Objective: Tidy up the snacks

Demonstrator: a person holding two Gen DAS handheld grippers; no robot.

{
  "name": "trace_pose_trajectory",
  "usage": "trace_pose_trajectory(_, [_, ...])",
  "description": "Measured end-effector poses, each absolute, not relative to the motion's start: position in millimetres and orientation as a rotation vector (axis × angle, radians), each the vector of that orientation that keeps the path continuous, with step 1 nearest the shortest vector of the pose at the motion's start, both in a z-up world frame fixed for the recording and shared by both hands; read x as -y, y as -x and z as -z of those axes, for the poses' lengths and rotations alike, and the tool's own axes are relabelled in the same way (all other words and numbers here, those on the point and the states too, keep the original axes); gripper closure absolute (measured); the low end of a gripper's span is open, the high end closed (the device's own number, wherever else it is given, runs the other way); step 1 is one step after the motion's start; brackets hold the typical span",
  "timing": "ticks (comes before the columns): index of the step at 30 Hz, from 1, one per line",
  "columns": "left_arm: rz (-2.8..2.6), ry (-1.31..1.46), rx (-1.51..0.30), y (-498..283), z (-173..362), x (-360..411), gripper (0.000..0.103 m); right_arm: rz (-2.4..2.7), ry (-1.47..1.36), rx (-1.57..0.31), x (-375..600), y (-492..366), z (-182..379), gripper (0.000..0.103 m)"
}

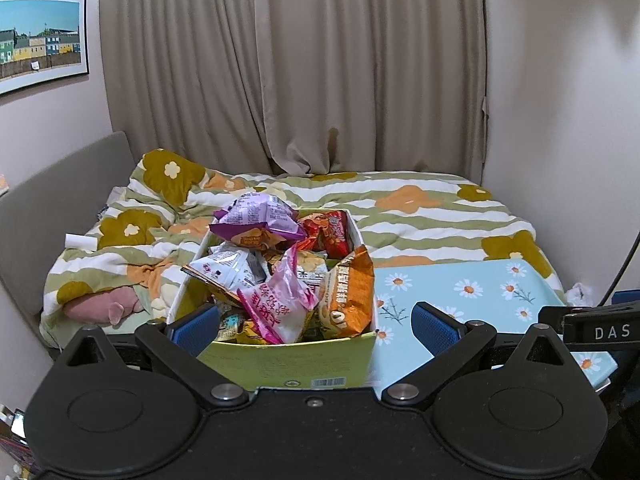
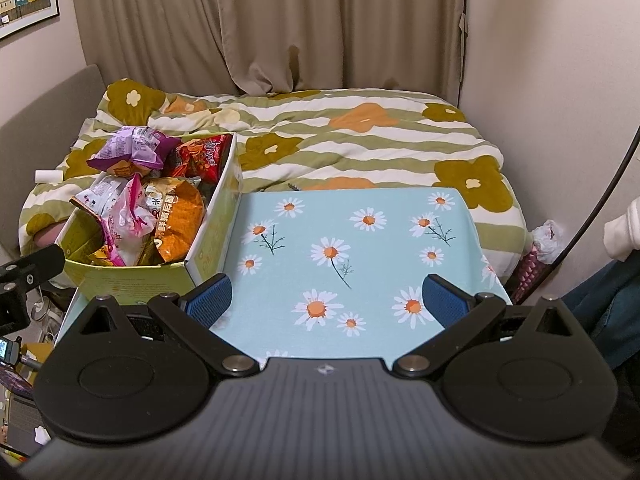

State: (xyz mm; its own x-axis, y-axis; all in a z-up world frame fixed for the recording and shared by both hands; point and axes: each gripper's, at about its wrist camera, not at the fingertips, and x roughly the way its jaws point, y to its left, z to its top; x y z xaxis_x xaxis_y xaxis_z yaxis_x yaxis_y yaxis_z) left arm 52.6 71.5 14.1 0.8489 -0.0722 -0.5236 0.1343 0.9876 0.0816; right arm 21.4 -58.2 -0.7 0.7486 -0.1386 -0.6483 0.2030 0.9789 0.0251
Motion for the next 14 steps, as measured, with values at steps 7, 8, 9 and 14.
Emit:
trace_pose_trajectory(7, [0.104, -0.112, -0.549, -54.8, -12.5, -74.4, 0.000, 0.187, -0.097, -0.708, 53.3, -27.4, 5.2, 0.000])
trace_pose_trajectory(8, [0.103, -0.112, -0.548, -55.5, -12.5, -74.0, 0.000, 0.186, -0.098, -0.710, 52.0, -28.6, 6.1, 0.000])
trace_pose_trajectory(9, [0.102, -0.112, -0.545, -55.3, -12.2, -74.6, 0.000, 0.186, -0.098, -0.711, 52.0, -29.9, 6.5, 0.000])
trace_pose_trajectory(14, [0.096, -0.113, -0.541, -59.5, -11.1, -77.6, 0.000, 0.186, -0.102, -0.718, 55.2, -36.7, 8.8, 0.000])
